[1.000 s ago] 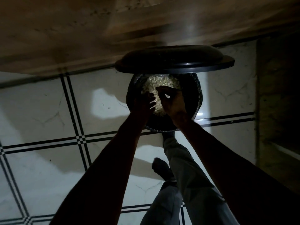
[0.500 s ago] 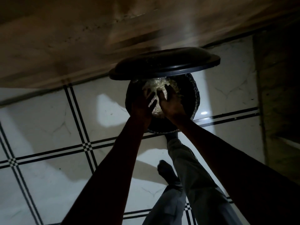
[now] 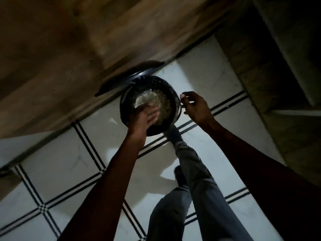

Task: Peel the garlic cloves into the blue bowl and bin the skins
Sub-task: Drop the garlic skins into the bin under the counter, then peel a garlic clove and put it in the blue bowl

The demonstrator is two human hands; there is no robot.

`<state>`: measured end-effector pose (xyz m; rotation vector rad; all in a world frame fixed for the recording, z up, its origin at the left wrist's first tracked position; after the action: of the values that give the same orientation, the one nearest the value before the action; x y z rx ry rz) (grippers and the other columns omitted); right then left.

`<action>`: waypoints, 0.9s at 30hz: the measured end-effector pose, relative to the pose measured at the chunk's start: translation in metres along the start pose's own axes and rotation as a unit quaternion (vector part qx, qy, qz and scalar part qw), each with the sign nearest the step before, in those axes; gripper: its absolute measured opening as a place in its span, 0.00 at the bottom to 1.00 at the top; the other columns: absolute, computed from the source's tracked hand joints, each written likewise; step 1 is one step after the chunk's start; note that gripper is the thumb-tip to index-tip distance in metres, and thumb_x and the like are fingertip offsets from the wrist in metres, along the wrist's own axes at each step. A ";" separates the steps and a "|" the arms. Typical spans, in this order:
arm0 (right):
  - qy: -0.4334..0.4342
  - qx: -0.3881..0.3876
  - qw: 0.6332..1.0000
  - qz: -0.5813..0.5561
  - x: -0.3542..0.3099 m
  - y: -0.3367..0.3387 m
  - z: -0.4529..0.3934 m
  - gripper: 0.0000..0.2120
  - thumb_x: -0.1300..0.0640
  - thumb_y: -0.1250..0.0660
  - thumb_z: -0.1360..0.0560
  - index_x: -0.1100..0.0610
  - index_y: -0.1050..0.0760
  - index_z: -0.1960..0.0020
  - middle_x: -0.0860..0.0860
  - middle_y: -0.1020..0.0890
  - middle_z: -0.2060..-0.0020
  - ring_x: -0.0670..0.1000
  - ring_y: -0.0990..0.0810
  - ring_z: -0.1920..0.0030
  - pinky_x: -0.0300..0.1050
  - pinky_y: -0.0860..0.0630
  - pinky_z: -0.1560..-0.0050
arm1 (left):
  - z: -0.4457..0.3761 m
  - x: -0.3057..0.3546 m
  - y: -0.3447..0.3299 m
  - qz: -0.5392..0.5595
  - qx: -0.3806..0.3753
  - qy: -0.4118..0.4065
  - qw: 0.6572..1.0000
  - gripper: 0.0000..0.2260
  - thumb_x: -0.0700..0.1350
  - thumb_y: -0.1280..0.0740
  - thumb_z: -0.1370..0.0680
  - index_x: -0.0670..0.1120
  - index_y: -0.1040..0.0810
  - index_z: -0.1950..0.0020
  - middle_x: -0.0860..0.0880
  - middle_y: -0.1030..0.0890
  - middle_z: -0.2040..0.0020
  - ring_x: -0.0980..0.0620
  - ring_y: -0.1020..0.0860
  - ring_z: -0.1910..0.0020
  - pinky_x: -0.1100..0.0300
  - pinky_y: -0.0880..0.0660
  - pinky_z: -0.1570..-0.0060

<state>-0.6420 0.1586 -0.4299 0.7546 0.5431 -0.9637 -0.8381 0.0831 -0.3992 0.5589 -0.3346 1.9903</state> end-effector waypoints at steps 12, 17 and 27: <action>0.109 0.240 0.955 -0.132 -0.042 0.322 0.337 0.13 0.52 0.36 0.14 0.57 0.20 0.36 0.49 0.15 0.49 0.46 0.14 0.51 0.45 0.15 0.48 | 0.323 0.048 -0.264 -0.202 -0.227 -0.210 0.929 0.06 0.41 0.33 0.16 0.44 0.18 0.41 0.46 0.14 0.52 0.53 0.16 0.54 0.60 0.19 0.51; 0.091 0.373 0.906 -0.176 0.019 0.436 0.467 0.10 0.55 0.34 0.15 0.55 0.17 0.38 0.50 0.13 0.50 0.46 0.14 0.52 0.44 0.16 0.50 | 0.444 0.005 -0.394 -0.290 -0.356 -0.258 0.850 0.06 0.38 0.35 0.16 0.41 0.19 0.43 0.45 0.16 0.56 0.57 0.19 0.63 0.65 0.23 0.60; 0.038 0.520 0.811 -0.266 0.153 0.596 0.592 0.09 0.55 0.34 0.15 0.54 0.17 0.40 0.49 0.12 0.51 0.44 0.13 0.50 0.34 0.21 0.58 | 0.555 -0.108 -0.616 -0.423 -0.478 -0.290 0.713 0.07 0.36 0.37 0.15 0.44 0.21 0.49 0.46 0.17 0.58 0.55 0.18 0.64 0.65 0.22 0.62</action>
<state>0.0020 -0.1671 0.0270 1.6808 0.2486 -1.8036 -0.1145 0.0303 0.0173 0.4831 -1.1673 0.5235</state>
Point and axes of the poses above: each hand's wrist, its own z-axis away from the middle knuckle, its own y-axis out of the back of the hand, x = y × z, the point moved 7 cm from there along -z, towards the middle knuckle
